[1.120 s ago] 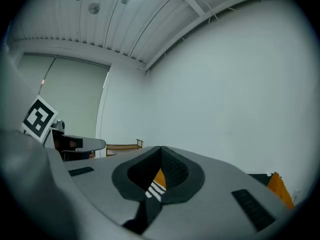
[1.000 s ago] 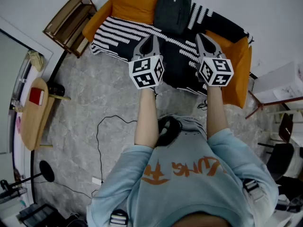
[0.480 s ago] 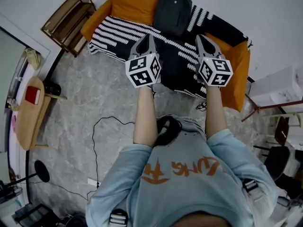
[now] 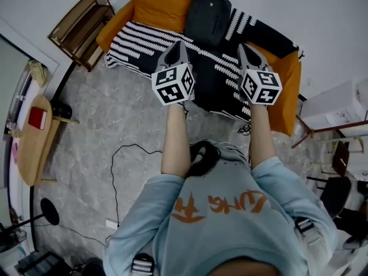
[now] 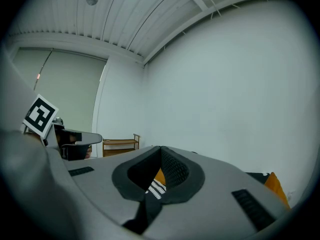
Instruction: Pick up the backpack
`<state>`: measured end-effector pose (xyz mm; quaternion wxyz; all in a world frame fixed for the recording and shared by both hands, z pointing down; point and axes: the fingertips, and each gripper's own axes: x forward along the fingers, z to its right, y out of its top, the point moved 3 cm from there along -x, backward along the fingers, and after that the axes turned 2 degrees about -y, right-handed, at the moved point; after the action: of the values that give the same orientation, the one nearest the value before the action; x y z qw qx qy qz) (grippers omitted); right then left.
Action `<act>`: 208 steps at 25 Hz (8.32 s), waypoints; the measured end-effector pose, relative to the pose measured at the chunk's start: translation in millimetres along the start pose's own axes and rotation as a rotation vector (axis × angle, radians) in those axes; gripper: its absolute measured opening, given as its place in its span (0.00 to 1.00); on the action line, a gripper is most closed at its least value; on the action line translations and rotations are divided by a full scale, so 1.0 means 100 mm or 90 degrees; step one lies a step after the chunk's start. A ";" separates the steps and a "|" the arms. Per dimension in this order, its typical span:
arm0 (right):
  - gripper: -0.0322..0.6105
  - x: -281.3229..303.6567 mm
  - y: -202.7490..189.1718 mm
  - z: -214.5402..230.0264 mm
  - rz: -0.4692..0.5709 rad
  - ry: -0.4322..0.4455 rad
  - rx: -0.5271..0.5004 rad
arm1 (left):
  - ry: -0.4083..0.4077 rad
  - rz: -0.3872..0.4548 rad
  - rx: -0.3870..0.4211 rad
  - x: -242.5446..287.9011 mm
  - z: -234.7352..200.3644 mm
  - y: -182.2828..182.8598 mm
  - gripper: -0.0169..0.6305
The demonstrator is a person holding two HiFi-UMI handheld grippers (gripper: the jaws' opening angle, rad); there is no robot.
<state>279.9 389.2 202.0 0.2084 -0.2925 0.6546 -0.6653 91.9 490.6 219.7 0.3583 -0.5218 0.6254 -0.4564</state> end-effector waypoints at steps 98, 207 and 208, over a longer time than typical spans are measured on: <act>0.05 3.93 -1.16 1.75 -0.165 0.018 0.176 | 0.107 -0.223 0.014 3.52 -1.29 -0.98 0.06; 0.24 6.14 -3.63 3.47 -0.412 -0.252 0.295 | -0.142 -0.562 0.113 7.69 -2.67 -3.28 0.27; 0.25 6.15 -3.64 3.49 -0.412 -0.253 0.295 | -0.138 -0.561 0.124 7.73 -2.69 -3.28 0.28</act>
<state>92.9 -257.8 625.3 0.1709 -0.5500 0.3100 -0.7564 -203.8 -226.6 639.5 0.2405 -0.7466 0.2572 -0.5644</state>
